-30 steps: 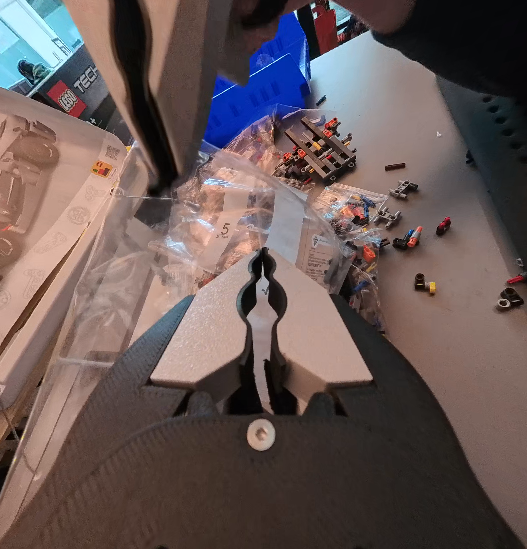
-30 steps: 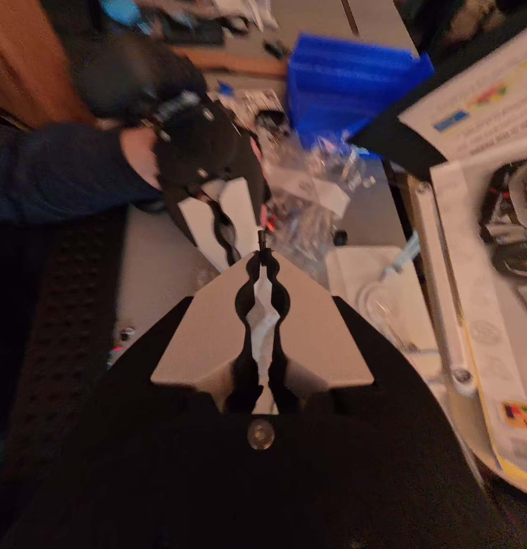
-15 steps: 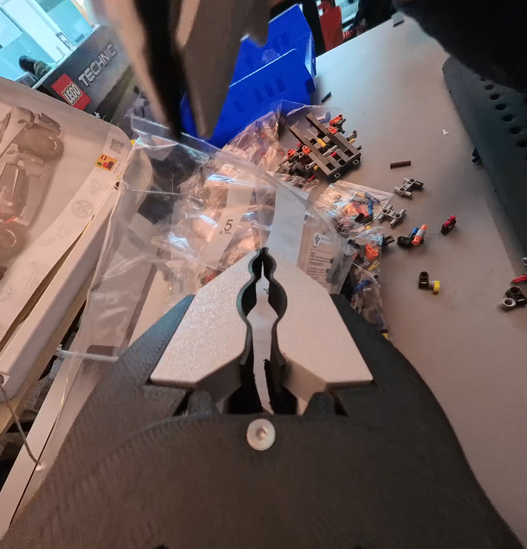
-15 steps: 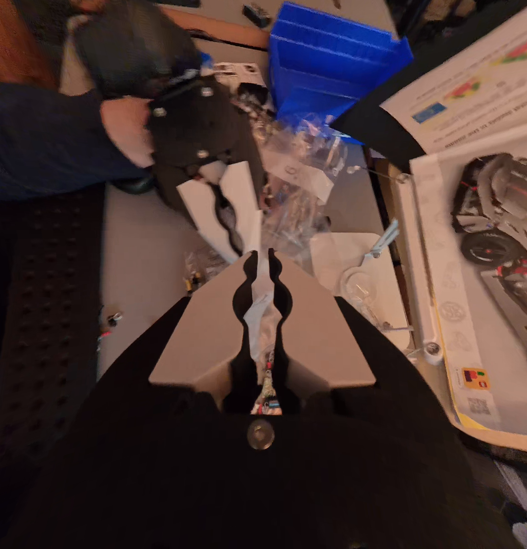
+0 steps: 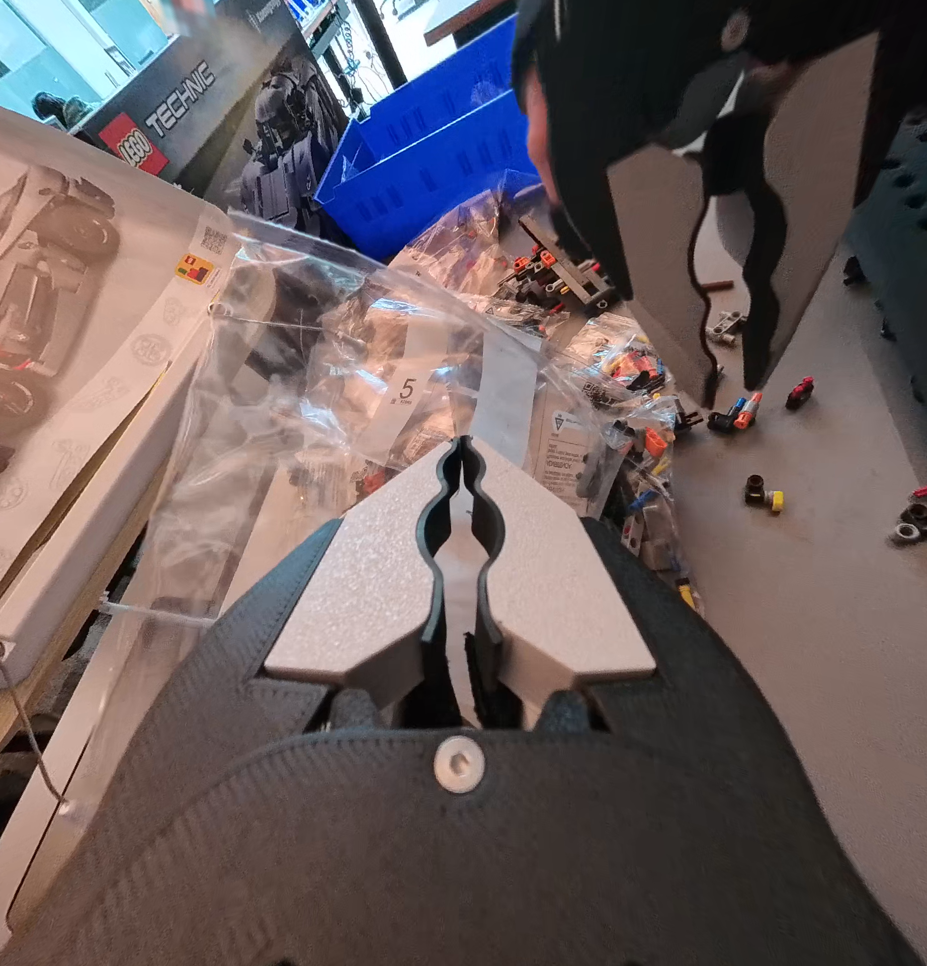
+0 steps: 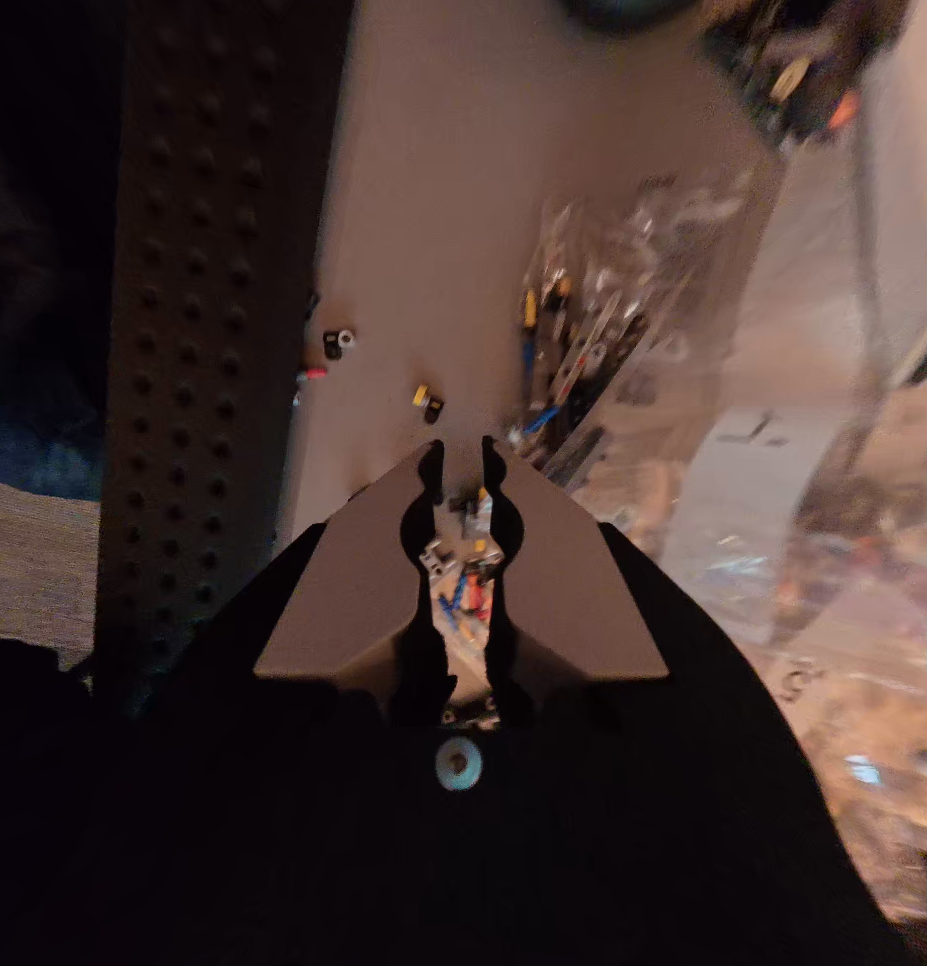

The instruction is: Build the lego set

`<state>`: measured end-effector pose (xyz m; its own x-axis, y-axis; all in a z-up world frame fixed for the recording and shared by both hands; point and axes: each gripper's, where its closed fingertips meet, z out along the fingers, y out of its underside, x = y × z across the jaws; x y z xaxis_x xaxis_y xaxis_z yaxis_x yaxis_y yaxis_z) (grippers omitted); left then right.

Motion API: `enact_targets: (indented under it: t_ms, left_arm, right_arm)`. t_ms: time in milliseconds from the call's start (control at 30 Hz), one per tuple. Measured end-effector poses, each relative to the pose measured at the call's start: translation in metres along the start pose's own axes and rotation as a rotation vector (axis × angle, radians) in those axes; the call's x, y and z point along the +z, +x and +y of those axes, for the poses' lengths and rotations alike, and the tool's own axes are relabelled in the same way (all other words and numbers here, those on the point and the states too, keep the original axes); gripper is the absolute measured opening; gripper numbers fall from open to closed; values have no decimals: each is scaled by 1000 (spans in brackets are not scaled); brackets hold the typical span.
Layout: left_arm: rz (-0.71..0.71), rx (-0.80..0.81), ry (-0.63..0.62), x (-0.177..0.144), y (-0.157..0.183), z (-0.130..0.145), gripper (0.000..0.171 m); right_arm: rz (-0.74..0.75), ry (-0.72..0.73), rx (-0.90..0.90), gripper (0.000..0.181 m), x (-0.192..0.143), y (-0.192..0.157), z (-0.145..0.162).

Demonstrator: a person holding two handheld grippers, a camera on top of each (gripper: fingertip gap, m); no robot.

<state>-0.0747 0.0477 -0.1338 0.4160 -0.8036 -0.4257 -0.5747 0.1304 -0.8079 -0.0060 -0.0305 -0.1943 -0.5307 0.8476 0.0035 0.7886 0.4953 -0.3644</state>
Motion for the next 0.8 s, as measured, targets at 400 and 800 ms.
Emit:
enact_targets:
  t_ms: [400, 800]
  left_arm:
    - [-4, -14, -12, 6, -2, 6, 0]
    - [1, -9, -31, 9, 0, 9, 0]
  right_arm:
    - [75, -103, 363, 16, 14, -22, 139]
    - [48, -123, 449, 21, 19, -51, 174]
